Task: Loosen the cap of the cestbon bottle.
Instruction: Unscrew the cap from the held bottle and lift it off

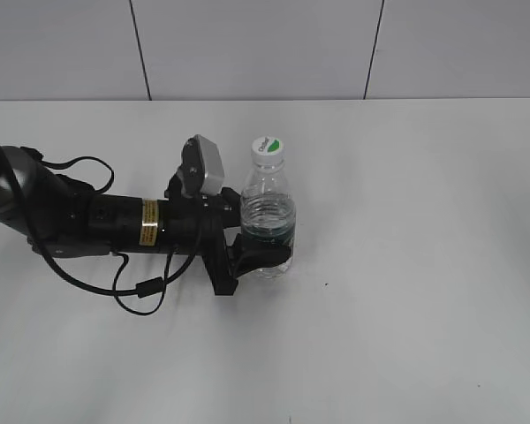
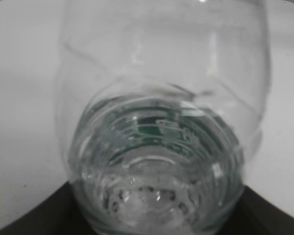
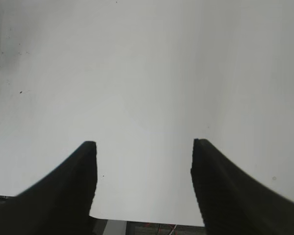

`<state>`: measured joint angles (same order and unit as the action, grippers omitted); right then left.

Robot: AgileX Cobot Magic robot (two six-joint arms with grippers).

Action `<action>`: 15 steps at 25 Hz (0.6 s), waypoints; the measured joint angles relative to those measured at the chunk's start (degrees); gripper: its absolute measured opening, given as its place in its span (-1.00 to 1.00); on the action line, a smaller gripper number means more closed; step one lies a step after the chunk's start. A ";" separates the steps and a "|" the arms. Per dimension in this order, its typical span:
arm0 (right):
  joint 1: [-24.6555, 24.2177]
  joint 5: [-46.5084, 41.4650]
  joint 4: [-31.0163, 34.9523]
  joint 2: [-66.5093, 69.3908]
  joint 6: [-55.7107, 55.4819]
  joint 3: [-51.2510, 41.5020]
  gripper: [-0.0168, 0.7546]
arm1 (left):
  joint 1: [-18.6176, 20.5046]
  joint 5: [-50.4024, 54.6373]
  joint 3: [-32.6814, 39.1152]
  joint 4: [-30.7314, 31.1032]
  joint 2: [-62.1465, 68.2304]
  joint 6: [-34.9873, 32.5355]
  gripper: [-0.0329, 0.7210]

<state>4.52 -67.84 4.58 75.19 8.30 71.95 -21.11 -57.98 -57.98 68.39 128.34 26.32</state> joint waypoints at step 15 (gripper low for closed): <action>11.05 -1.79 -0.37 15.89 1.84 14.93 0.11 | 0.00 -0.78 0.00 2.35 0.00 0.00 0.18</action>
<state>15.57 -69.63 4.20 91.09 10.14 86.88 -21.11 -58.77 -57.98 70.73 128.34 26.32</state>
